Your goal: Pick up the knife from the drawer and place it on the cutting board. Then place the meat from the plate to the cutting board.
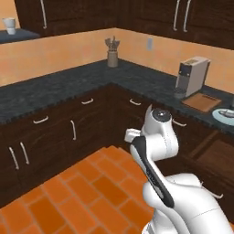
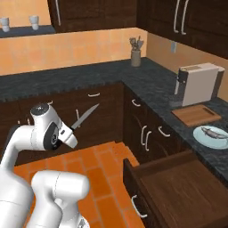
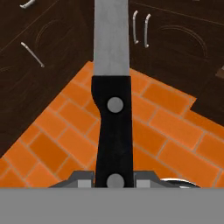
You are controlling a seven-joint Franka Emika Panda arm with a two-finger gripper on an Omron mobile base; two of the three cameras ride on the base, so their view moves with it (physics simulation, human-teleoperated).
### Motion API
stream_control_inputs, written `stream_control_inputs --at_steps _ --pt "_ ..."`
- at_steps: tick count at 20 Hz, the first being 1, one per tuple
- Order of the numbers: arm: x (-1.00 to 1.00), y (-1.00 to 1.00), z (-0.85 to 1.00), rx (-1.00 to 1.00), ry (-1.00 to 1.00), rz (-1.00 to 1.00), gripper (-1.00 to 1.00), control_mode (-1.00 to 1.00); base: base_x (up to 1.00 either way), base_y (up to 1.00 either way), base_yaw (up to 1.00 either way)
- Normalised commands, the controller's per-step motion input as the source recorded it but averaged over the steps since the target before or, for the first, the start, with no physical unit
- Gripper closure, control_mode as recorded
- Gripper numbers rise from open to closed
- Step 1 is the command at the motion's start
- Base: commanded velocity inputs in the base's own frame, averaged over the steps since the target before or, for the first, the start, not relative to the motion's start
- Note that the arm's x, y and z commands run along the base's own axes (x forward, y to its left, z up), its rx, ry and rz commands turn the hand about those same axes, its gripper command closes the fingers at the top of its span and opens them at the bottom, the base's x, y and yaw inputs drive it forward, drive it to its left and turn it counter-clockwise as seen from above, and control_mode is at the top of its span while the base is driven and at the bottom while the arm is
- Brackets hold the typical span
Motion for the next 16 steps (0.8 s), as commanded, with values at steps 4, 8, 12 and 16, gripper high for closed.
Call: stream_control_inputs --at_steps 4,8,12,16 --pt "0.0 0.0 0.0 0.0 0.0 0.0 1.0 1.0 1.0 1.0 -0.36" --pt "0.0 0.0 0.0 0.0 0.0 0.0 1.0 1.0 0.95 1.0 -0.48" --pt "0.0 0.0 0.0 0.0 0.0 0.0 1.0 1.0 0.8 1.0 -0.5" --pt "0.0 0.0 0.0 0.0 0.0 0.0 1.0 1.0 0.99 0.89 -0.34"
